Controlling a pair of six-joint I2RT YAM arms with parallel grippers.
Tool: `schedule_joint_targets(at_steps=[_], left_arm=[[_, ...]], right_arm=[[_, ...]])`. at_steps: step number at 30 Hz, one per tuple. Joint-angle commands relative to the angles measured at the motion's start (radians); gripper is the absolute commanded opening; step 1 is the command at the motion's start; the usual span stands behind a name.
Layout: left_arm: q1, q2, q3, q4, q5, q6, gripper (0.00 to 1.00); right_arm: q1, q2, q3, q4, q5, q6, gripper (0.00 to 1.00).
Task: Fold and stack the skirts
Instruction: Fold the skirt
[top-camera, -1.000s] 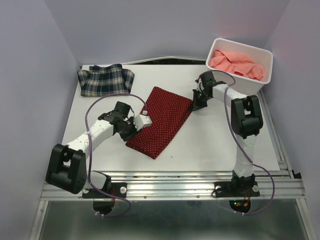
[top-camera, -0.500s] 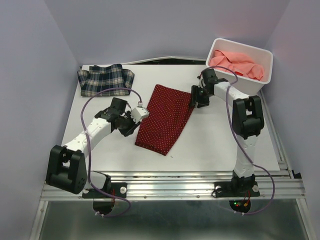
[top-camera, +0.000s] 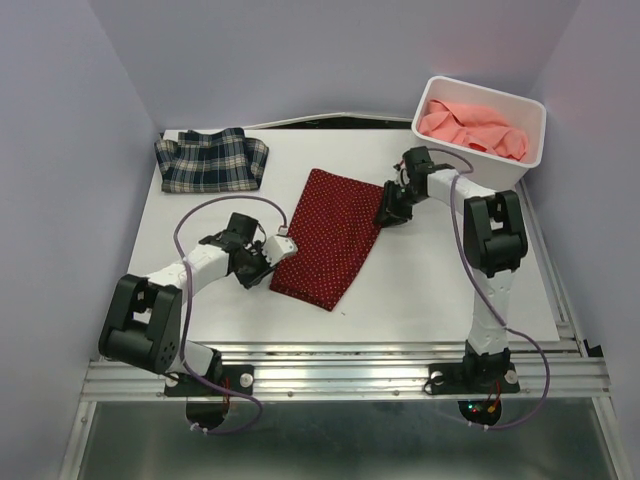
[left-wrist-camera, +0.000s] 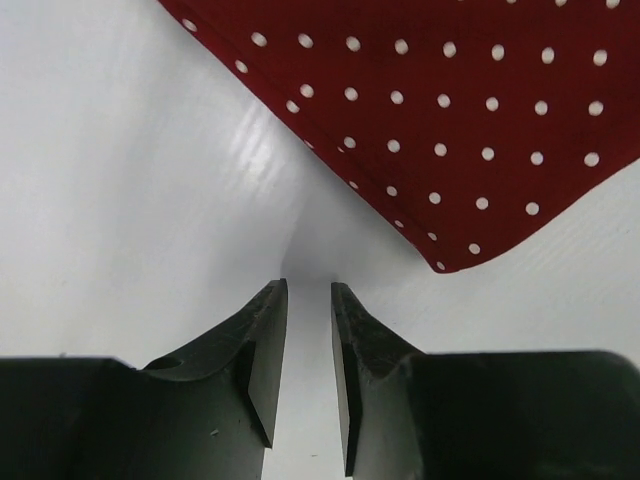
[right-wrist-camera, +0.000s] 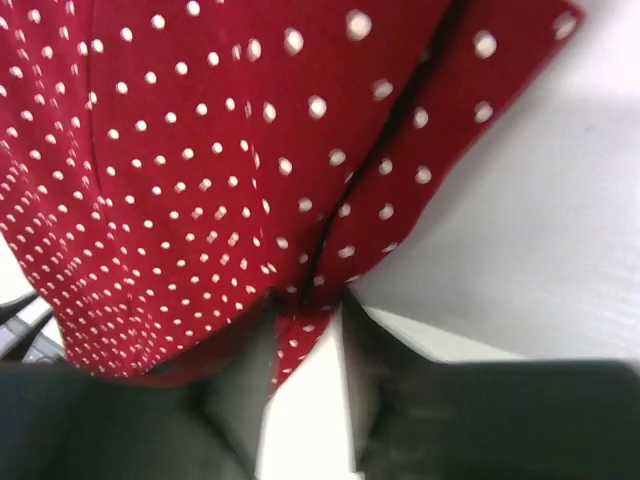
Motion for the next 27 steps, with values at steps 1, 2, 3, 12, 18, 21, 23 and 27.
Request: schedule_joint_targets(at_steps=[1,2,3,12,18,21,23,27], left_arm=[[-0.009,0.008,-0.036,-0.003,0.045,0.109,0.34],[-0.014,0.008,-0.039,-0.008,0.052,0.126,0.33],[-0.021,0.011,-0.042,-0.01,0.062,0.127,0.33],[-0.199,-0.014,-0.013,0.018,0.137,0.051,0.32],[-0.209,-0.144,-0.022,0.004,0.083,-0.028,0.6],[-0.209,-0.286,-0.056,0.003,0.022,-0.028,0.74],[-0.209,-0.401,-0.1,0.007,-0.071,0.013,0.98],[-0.213,-0.555,-0.2,0.108,-0.176,0.139,0.99]], right_arm=[[0.002,0.074,0.083,-0.009,0.04,-0.026,0.28],[0.002,0.078,0.094,-0.009,0.051,-0.037,0.26],[0.002,0.089,0.108,-0.008,0.068,-0.05,0.24],[0.002,0.166,0.305,-0.084,-0.013,-0.248,0.27],[0.002,0.027,0.256,-0.205,-0.064,-0.387,0.91],[0.002,-0.099,0.197,-0.202,-0.084,-0.456,1.0],[0.002,-0.153,0.156,-0.189,-0.11,-0.465,1.0],[0.095,-0.236,0.098,-0.135,-0.179,-0.453,0.98]])
